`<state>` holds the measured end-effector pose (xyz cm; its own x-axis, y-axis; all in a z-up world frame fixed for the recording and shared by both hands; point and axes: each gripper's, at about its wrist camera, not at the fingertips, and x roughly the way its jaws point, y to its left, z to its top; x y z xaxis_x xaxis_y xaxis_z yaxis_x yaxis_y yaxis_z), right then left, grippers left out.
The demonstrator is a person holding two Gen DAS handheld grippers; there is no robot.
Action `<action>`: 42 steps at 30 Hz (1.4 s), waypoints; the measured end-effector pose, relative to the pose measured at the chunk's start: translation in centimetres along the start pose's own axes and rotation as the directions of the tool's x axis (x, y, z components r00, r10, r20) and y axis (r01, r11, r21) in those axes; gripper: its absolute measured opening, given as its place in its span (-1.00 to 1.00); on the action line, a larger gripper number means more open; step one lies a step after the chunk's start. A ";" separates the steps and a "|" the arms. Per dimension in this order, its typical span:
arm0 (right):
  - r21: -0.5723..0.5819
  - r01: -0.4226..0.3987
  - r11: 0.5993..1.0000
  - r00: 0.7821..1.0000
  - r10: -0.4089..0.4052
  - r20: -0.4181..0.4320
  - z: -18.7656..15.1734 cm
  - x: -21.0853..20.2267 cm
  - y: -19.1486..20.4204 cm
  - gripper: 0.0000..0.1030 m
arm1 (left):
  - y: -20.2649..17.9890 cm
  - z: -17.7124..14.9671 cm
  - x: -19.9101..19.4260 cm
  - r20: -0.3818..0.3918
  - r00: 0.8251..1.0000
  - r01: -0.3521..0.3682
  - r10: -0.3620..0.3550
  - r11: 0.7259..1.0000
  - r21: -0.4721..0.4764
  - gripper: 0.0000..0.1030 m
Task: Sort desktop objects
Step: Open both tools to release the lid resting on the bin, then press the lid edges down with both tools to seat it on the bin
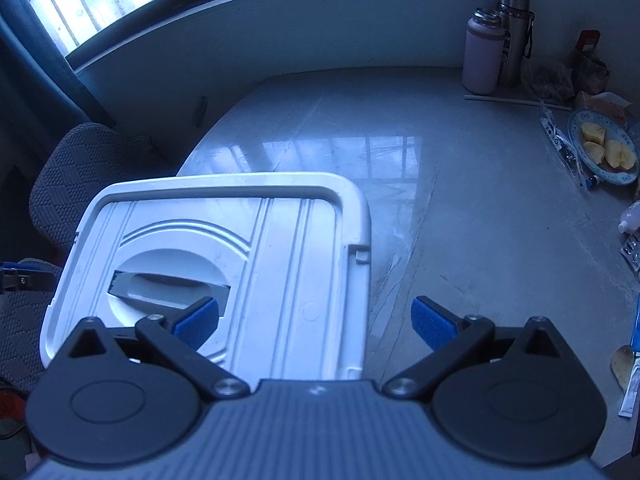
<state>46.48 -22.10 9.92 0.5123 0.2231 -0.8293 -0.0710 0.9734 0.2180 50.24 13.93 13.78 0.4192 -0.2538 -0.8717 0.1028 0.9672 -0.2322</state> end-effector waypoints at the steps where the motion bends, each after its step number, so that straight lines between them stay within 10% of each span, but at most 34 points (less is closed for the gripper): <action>1: -0.002 0.004 1.000 1.000 -0.004 -0.008 -0.1 0.2 0.1 0.99 | -0.1 0.0 0.0 -0.003 1.000 -0.001 0.001 1.000 0.000 1.00; 15: 0.022 -0.016 1.000 0.999 0.017 -0.042 -0.2 0.7 -0.3 0.94 | -1.6 -0.4 0.3 -0.047 0.999 -0.001 0.001 1.000 -0.003 1.00; 32: 0.049 0.001 0.999 0.995 0.004 -0.099 -0.2 2.1 -0.3 0.22 | -0.4 -0.8 2.4 -0.100 0.995 0.018 -0.023 0.999 -0.045 1.00; 42: 0.019 0.011 1.000 0.994 -0.009 -0.108 -0.6 2.0 0.4 0.11 | -0.3 -1.7 3.5 -0.105 0.993 0.039 -0.046 0.997 -0.065 1.00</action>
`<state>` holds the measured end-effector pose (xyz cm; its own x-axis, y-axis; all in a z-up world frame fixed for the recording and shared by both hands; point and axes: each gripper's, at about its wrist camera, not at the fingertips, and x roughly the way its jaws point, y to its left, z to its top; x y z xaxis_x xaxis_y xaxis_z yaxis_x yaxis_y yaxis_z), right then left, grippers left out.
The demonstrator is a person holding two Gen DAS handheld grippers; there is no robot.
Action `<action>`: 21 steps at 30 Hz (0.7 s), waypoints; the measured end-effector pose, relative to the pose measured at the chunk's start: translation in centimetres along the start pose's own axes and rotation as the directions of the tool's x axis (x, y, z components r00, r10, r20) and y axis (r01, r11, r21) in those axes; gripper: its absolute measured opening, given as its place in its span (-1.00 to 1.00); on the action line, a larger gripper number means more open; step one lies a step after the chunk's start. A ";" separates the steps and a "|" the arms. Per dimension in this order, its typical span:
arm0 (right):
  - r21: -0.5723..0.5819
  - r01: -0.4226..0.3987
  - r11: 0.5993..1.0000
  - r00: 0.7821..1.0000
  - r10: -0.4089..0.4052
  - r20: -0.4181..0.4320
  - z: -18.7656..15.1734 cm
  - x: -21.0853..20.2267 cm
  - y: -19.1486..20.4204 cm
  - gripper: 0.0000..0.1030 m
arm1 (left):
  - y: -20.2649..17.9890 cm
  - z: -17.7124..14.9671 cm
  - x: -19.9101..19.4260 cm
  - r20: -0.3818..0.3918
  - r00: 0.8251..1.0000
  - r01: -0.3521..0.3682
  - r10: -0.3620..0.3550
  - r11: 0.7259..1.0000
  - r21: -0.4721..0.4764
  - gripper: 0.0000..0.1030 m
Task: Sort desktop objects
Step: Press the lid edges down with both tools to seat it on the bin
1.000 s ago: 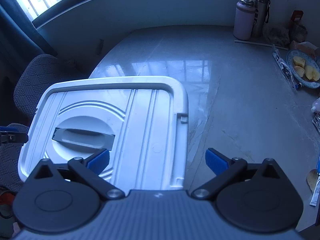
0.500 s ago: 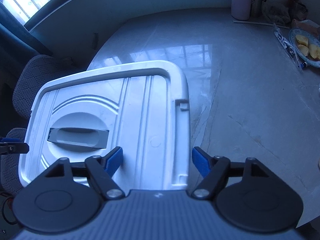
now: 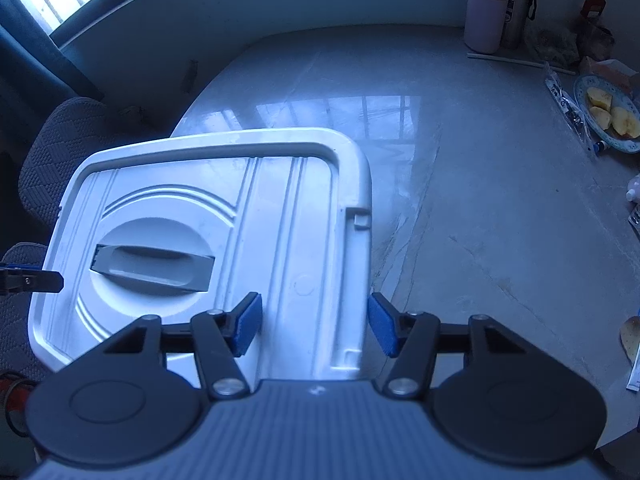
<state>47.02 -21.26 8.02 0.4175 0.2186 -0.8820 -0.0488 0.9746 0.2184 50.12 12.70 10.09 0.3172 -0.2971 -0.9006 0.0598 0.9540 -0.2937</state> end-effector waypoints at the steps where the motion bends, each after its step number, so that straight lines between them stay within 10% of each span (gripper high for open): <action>1: -0.004 0.000 1.000 1.000 0.000 0.000 -0.1 0.0 0.0 0.11 | 0.0 -0.1 0.1 -0.001 1.000 0.004 -0.004 1.000 -0.002 1.00; 21: -0.023 -0.024 0.999 1.000 0.024 -0.009 -0.1 0.6 0.2 0.11 | 0.4 -0.2 0.3 0.014 0.999 0.052 -0.052 0.999 -0.011 0.55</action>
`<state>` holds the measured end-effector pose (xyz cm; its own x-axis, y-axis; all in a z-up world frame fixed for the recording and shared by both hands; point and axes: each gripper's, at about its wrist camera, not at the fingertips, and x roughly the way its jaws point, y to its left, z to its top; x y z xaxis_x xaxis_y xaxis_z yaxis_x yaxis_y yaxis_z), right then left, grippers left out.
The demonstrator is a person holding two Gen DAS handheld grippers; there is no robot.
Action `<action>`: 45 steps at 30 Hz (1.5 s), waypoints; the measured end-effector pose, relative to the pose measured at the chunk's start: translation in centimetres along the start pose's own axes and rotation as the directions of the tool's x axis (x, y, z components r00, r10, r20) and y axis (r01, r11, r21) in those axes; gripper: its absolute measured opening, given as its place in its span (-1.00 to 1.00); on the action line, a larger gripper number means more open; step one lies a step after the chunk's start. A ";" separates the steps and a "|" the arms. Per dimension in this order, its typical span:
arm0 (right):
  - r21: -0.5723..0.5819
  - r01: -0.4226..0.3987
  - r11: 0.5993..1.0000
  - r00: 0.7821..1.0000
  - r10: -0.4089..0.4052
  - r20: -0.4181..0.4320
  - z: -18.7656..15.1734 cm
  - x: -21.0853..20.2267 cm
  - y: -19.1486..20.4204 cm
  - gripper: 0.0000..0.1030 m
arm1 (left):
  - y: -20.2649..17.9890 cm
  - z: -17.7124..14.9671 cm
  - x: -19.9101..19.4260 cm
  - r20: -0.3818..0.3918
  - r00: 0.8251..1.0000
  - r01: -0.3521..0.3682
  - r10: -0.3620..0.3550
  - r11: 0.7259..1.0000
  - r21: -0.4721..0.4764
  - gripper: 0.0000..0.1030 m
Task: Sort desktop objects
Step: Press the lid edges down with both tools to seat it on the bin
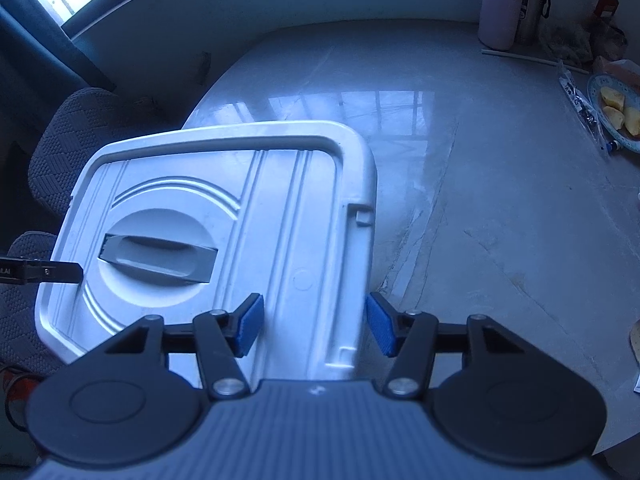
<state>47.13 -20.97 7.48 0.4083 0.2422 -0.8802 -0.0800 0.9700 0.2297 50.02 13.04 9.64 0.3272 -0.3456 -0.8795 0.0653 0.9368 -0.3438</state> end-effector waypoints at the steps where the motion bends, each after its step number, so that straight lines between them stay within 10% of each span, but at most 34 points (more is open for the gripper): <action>1: -0.003 0.002 1.000 1.000 -0.002 0.001 0.0 0.0 0.1 0.11 | 0.0 0.0 0.1 -0.001 1.000 -0.001 0.001 1.000 0.000 0.55; 38: 0.024 0.042 0.999 0.998 -0.043 0.046 -2.9 -1.1 -1.1 0.49 | -1.1 -1.0 -0.5 0.054 0.989 -0.140 0.136 0.987 0.080 1.00; 45: -0.019 0.040 0.999 0.980 -0.036 0.194 -5.4 -4.6 1.7 0.50 | -4.3 -4.6 -4.6 0.287 0.932 -0.267 0.221 0.955 0.129 1.00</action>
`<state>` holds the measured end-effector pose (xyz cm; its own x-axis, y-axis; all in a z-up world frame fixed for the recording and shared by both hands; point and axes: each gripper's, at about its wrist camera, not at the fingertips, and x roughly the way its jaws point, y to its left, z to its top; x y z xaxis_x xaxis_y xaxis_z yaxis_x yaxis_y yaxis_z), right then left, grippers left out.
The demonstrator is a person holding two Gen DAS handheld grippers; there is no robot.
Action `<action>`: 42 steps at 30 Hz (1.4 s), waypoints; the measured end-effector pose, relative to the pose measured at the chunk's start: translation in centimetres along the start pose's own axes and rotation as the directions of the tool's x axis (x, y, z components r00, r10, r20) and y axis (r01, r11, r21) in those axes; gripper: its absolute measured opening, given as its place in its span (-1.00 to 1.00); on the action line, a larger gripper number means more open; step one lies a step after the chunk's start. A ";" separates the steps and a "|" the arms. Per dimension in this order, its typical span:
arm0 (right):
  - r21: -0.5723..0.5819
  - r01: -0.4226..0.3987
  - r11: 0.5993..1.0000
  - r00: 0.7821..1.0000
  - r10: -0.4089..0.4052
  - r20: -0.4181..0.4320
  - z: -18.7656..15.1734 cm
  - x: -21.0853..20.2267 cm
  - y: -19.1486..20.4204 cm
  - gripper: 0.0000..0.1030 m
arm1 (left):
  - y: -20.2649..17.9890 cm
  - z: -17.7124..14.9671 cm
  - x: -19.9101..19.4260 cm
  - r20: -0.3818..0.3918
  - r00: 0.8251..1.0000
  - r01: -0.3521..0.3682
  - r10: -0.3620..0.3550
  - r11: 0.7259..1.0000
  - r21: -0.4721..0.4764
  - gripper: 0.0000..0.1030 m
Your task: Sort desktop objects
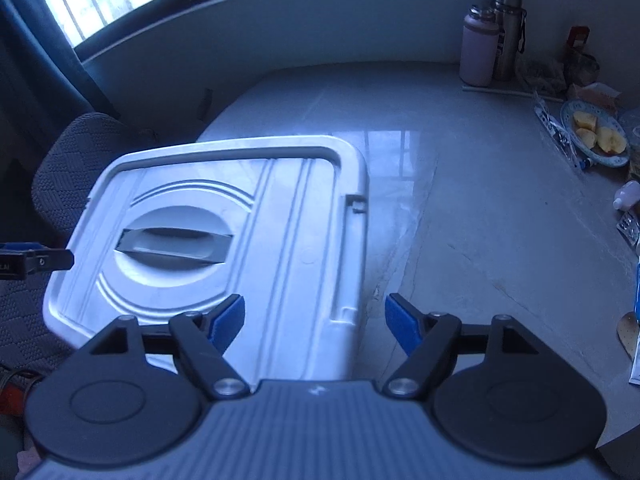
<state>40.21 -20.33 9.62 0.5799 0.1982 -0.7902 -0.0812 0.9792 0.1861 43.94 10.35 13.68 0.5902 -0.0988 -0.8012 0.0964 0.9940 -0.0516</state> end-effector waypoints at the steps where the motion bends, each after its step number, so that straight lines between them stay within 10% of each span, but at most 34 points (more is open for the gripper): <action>1: -0.010 0.008 1.000 1.000 -0.008 0.024 -0.7 -0.8 0.5 0.50 | -0.4 -0.5 -1.1 0.046 0.999 -0.016 0.015 1.000 0.014 1.00; 8: -0.063 0.047 0.997 0.986 -0.037 0.163 -6.9 -6.0 3.1 0.50 | -3.5 -6.6 -6.2 0.207 0.973 -0.131 0.105 0.984 0.117 1.00; 20: -0.048 0.049 0.998 0.973 -0.037 0.229 -18.2 -9.1 3.9 0.51 | -6.0 -19.3 -8.3 0.168 0.975 -0.155 0.146 0.987 0.044 1.00; 29: -0.061 0.109 0.992 0.937 -0.082 0.339 -23.6 -6.8 4.9 0.66 | -6.9 -25.7 -5.5 0.190 0.974 -0.106 0.123 0.989 -0.101 1.00; 42: -0.037 0.158 0.987 0.894 -0.126 0.430 -28.8 -3.0 6.5 0.67 | -9.6 -32.5 -2.3 0.329 0.933 -0.166 0.148 0.986 0.026 1.00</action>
<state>14.61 -13.30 -3.67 0.8774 0.0346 -0.4784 -0.0191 0.9991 0.0373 15.61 2.57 -3.39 0.8281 0.0399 -0.5591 0.0178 0.9951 0.0974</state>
